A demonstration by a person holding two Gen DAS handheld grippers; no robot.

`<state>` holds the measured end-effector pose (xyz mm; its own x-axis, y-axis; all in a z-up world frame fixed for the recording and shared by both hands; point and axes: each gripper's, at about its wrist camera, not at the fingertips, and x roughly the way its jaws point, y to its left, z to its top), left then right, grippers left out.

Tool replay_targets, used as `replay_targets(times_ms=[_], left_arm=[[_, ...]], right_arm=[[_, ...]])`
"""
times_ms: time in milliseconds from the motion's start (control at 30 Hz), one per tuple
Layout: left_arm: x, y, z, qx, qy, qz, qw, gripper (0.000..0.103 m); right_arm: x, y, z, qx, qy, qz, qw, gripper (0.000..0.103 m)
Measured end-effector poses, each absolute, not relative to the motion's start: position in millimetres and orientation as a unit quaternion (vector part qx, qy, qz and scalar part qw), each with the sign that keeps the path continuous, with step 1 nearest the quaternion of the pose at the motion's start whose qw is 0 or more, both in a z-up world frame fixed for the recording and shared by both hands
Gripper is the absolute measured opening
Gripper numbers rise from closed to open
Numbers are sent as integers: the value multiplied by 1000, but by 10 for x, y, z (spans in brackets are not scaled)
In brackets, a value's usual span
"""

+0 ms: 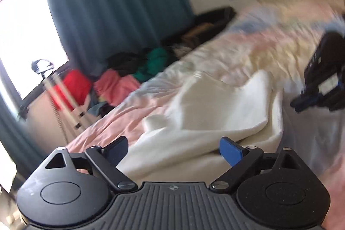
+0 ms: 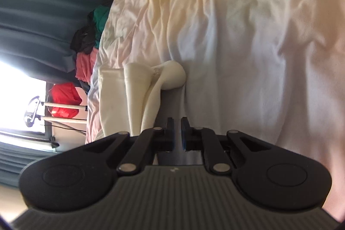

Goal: Fold clothes

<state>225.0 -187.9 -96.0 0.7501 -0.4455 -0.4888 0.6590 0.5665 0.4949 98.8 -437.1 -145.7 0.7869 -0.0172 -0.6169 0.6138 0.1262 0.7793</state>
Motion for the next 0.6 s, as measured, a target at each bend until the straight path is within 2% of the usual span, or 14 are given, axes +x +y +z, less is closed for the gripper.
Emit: replay_targets(times_ms=[100, 200, 267, 333, 367, 433, 600], left_arm=[[2375, -2222, -1179, 414, 162, -354, 823, 88], [2465, -2469, -1361, 464, 173, -381, 781, 81], [2526, -2627, -1473, 494, 182, -398, 751, 63], [2598, -2743, -1518, 506, 205, -411, 729, 21], [2626, -2795, -1541, 514, 213, -416, 719, 8], [2634, -2841, -1561, 534, 202, -414, 709, 4], [2787, -2833, -1265, 497, 174, -403, 749, 2]], right_arm=[[1004, -4464, -1533, 636, 234, -225, 700, 10], [1005, -4546, -1615, 647, 228, -238, 687, 10], [1011, -4558, -1666, 658, 229, -239, 677, 10], [1015, -4549, -1699, 665, 231, -237, 669, 10], [1020, -4543, -1703, 664, 233, -235, 670, 10], [1036, -4529, -1708, 664, 237, -232, 670, 10], [1036, -4506, -1723, 669, 237, -229, 666, 10]])
